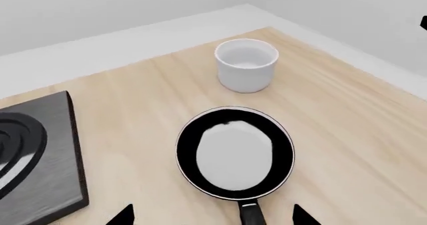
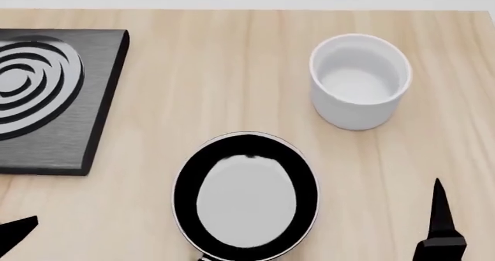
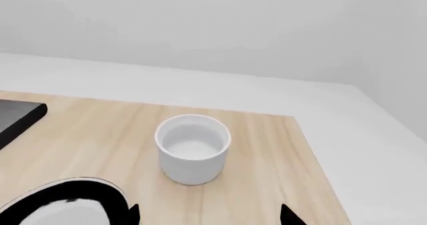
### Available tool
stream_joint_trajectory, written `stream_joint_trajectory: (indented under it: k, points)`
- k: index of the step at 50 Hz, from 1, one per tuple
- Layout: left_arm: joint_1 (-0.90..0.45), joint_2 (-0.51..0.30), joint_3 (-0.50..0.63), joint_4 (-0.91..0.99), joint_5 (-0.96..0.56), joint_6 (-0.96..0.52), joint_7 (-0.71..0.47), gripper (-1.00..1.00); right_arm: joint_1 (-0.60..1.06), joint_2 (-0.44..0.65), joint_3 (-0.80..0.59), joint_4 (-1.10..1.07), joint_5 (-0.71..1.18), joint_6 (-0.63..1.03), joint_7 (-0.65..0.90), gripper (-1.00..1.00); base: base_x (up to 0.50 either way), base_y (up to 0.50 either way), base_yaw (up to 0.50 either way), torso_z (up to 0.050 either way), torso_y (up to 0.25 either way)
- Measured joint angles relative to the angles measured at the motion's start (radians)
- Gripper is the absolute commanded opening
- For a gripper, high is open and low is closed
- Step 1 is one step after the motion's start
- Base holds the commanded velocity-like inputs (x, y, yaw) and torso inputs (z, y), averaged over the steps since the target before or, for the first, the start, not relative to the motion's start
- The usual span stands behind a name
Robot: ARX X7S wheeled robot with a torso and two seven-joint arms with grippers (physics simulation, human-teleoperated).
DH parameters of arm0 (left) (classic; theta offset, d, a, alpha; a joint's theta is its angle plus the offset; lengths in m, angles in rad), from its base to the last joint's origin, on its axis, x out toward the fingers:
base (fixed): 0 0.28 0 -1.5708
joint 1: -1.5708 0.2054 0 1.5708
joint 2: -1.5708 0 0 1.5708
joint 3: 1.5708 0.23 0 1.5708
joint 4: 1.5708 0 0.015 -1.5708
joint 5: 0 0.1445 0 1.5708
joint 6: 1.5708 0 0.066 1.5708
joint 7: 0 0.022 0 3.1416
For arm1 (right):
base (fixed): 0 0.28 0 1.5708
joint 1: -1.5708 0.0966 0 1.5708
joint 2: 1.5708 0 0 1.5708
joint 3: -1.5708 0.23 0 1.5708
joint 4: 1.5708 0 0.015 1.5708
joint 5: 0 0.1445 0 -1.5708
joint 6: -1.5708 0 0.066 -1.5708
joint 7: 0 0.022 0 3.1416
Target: Put the frying pan on the cabinet shelf.
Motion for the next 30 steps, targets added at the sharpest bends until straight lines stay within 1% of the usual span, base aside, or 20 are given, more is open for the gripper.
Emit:
stream_joint_trajectory:
  k: [8, 14, 23, 30]
  points:
    - [-0.247, 0.04, 0.252, 0.0, -0.031, 0.019, -0.051, 1.0, -0.009, 0.002, 0.0, 0.001, -0.007, -0.002, -0.006, 1.0, 0.0, 0.0, 0.0, 0.0, -0.25]
    - [-0.377, 0.068, 0.403, -0.002, -0.039, 0.043, -0.084, 1.0, -0.02, 0.002, 0.002, 0.001, -0.017, -0.005, -0.013, 1.0, 0.0, 0.0, 0.0, 0.0, -0.25]
    - [-0.463, 0.141, 0.529, -0.032, -0.035, 0.051, -0.122, 1.0, -0.045, -0.007, 0.003, -0.001, -0.041, -0.015, -0.029, 1.0, 0.0, 0.0, 0.0, 0.0, -0.233]
    - [-0.482, 0.203, 0.586, -0.07, -0.038, 0.044, -0.154, 1.0, -0.068, -0.019, 0.004, -0.002, -0.064, -0.026, -0.045, 1.0, 0.0, 0.0, 0.0, 0.0, -0.005]
